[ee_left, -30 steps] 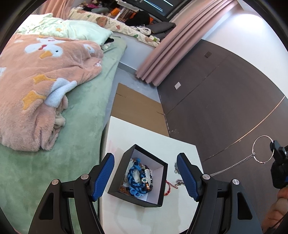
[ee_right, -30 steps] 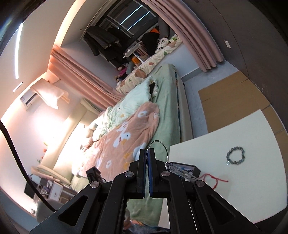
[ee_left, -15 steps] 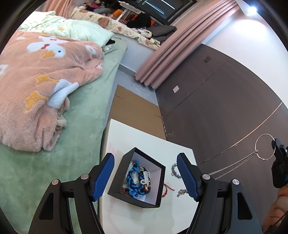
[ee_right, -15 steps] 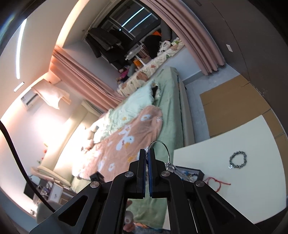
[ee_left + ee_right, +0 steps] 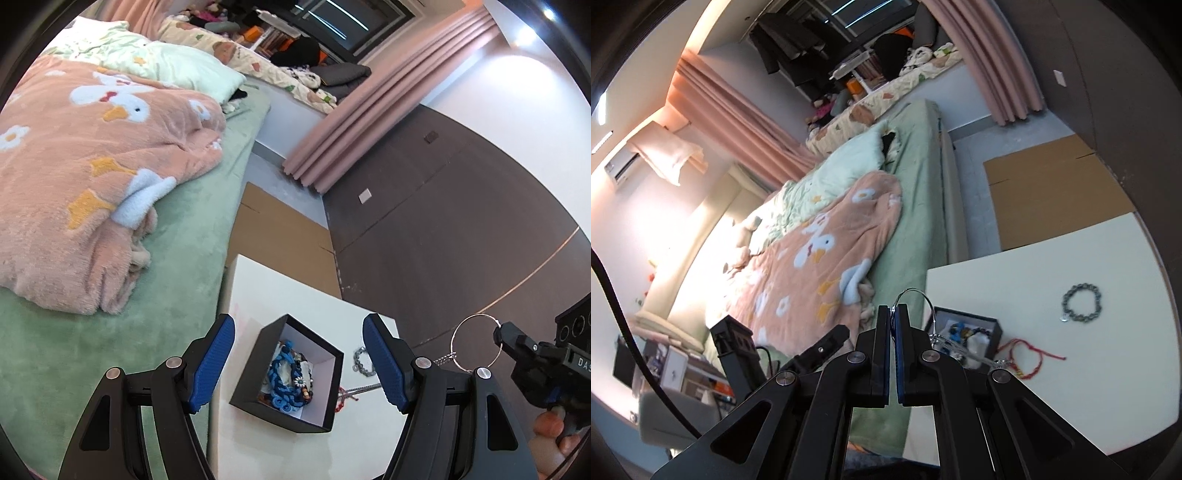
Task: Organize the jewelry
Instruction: 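Carry the silver chain pendant with the right gripper over the black box, then lower the silver chain into the black box and open the right gripper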
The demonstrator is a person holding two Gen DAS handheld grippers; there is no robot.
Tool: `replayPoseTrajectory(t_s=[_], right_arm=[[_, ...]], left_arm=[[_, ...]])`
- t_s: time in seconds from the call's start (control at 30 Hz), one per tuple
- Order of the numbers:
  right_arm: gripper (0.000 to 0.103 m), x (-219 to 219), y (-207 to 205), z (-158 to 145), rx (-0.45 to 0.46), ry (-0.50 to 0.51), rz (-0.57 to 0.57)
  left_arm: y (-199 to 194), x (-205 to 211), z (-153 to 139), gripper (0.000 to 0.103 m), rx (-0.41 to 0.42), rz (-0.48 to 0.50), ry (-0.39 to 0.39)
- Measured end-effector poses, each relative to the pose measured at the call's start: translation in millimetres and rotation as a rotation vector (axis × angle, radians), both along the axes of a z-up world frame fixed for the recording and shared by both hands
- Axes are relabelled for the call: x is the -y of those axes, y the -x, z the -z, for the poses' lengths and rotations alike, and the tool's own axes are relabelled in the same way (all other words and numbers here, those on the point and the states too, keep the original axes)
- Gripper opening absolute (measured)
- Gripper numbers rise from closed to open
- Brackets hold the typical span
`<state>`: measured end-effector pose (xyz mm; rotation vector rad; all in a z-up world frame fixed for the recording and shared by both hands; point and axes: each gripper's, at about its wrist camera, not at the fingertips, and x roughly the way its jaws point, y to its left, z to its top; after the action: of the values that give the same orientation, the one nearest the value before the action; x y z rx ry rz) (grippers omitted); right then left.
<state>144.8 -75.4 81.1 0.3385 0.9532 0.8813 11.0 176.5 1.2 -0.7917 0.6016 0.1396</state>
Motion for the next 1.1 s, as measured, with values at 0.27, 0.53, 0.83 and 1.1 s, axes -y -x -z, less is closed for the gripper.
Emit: replayPoseTrajectory(t_s=[0.27, 0.53, 0.83, 1.1], right_arm=[[0.004, -16, 4, -17, 0.004, -0.053, -0.044], [0.004, -27, 7, -27, 0.006, -0.077, -0.072], [0.004, -37, 6, -22, -0.007, -0.05, -0.076], [0.035, -41, 1, -5, -0.062, -0.039, -0.09]], left_arm=[[0, -5, 1, 0.073, 0.004, -0.004, 0.007], [2, -12, 2, 0.073, 0.011, -0.024, 0.018], [8, -20, 1, 0.073, 0.016, -0.042, 0.03], [8, -21, 2, 0.073, 0.011, -0.04, 0.025]])
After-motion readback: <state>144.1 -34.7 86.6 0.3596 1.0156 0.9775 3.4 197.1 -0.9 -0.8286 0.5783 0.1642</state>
